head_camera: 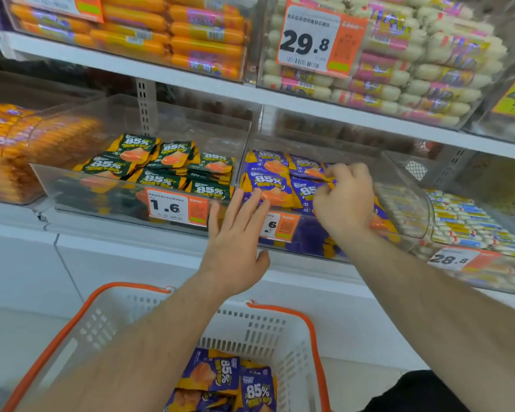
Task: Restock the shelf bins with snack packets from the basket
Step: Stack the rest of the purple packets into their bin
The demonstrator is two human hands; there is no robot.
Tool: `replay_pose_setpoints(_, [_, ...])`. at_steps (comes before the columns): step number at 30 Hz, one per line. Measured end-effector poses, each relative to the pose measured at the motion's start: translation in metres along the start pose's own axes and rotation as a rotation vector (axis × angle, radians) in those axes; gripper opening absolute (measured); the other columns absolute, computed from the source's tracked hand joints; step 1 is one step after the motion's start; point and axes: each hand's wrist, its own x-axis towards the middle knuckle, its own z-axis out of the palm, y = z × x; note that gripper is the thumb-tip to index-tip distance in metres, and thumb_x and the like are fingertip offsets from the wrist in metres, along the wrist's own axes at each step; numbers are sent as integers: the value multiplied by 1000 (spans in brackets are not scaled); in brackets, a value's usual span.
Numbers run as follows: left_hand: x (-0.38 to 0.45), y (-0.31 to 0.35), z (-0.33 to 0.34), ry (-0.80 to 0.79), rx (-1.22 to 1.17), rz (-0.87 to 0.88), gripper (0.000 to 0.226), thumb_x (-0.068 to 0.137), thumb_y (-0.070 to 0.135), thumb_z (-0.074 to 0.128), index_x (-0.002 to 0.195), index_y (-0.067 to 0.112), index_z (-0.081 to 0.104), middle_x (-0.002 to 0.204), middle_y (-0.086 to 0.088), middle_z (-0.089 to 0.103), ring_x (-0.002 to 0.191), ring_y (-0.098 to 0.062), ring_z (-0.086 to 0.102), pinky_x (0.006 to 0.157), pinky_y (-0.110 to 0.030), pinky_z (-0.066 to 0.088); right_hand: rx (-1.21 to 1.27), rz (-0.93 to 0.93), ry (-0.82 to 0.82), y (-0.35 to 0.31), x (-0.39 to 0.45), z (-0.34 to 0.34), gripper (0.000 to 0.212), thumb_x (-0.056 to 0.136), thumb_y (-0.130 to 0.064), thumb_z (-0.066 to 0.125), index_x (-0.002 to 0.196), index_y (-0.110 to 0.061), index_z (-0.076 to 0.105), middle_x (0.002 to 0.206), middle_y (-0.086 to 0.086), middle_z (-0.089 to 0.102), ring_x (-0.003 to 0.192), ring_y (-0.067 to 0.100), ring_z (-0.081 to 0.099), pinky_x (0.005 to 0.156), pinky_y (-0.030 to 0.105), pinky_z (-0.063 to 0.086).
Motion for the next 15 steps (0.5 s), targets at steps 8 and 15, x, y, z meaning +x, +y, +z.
replay_pose_setpoints(8, [-116, -46, 28, -438, -379, -576, 51, 91, 16, 56, 140, 22, 40, 118, 8, 57, 109, -16, 56, 97, -36, 42, 440, 24, -329, -56, -145, 73, 10, 77, -4, 55, 79, -9, 64, 77, 0, 55, 74, 24, 55, 67, 33, 46])
replay_pose_setpoints(15, [-194, -79, 56, -806, -300, -761, 38, 97, 17, 48, 135, 19, 45, 115, -1, 62, 83, -19, 61, 69, -37, 53, 32, 237, -1488, -6, -307, 140, 21, 92, -12, 51, 106, -9, 66, 114, 13, 66, 76, 25, 53, 67, 38, 51])
